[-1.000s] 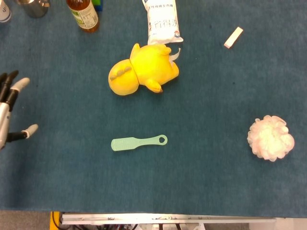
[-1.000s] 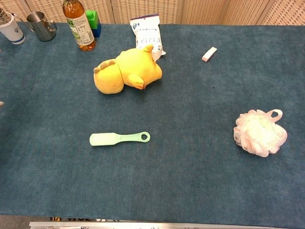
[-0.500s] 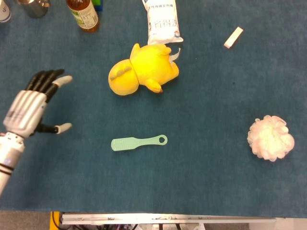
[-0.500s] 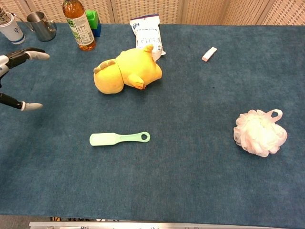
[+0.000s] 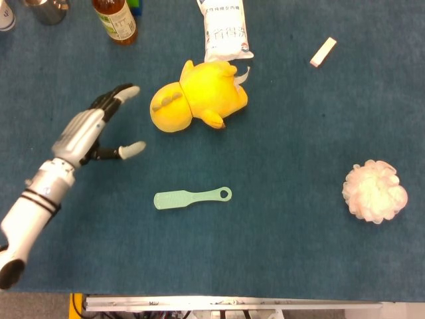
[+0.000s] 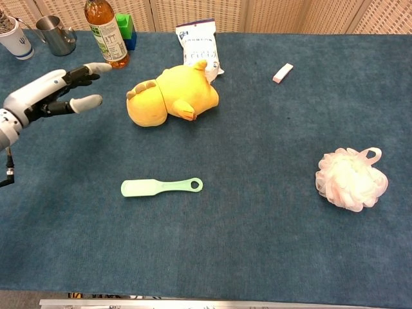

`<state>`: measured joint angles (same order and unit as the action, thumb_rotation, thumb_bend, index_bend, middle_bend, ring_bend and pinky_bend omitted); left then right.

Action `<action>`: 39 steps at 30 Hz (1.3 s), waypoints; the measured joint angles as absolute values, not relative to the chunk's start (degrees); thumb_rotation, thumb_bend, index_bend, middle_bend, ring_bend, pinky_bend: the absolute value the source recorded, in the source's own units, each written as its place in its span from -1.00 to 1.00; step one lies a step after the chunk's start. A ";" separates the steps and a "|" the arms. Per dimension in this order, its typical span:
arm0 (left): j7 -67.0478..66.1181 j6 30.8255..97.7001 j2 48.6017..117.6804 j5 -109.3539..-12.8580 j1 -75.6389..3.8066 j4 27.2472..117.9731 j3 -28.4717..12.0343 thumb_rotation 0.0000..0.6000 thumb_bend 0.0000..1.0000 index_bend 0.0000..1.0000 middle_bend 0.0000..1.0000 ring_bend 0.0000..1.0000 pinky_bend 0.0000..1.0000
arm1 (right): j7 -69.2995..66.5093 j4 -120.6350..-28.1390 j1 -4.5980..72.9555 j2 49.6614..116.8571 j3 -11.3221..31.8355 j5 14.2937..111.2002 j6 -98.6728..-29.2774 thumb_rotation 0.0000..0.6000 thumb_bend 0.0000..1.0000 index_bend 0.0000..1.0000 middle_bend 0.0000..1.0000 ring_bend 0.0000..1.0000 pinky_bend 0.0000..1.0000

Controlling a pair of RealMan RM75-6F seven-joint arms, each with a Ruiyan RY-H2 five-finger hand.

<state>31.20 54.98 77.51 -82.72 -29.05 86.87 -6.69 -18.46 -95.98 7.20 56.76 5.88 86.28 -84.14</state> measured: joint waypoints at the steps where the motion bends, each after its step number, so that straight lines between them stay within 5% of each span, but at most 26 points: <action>1: 31.53 54.61 78.38 -82.11 -29.48 86.14 -7.03 -0.34 -0.94 -1.00 -0.95 -0.92 -1.00 | -18.47 -95.94 7.18 56.76 5.87 86.25 -84.11 0.97 -0.77 -0.74 -0.36 -0.59 -0.56; 8: 30.90 53.40 84.38 -77.84 -31.73 81.34 -9.43 -0.49 -0.94 -1.00 -0.99 -1.00 -1.00 | -18.54 -95.80 7.07 56.94 5.73 86.25 -84.01 0.97 -0.77 -0.74 -0.36 -0.59 -0.56; 26: 27.04 48.22 96.08 -72.49 -38.37 67.88 -12.59 -0.49 -0.94 -1.00 -1.00 -1.00 -1.00 | -19.15 -95.00 6.11 57.07 5.38 85.59 -84.23 0.97 -0.77 -0.74 -0.36 -0.59 -0.56; 39: 23.85 53.41 101.86 -73.22 -37.83 63.75 -12.00 -0.61 -0.94 -1.00 -1.00 -1.00 -1.00 | -19.46 -94.52 5.80 57.19 5.35 85.31 -84.08 0.97 -0.77 -0.74 -0.36 -0.59 -0.56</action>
<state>23.85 53.41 101.86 -73.22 -37.83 63.75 -12.00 -19.46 -94.52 5.80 57.19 5.35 85.31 -84.08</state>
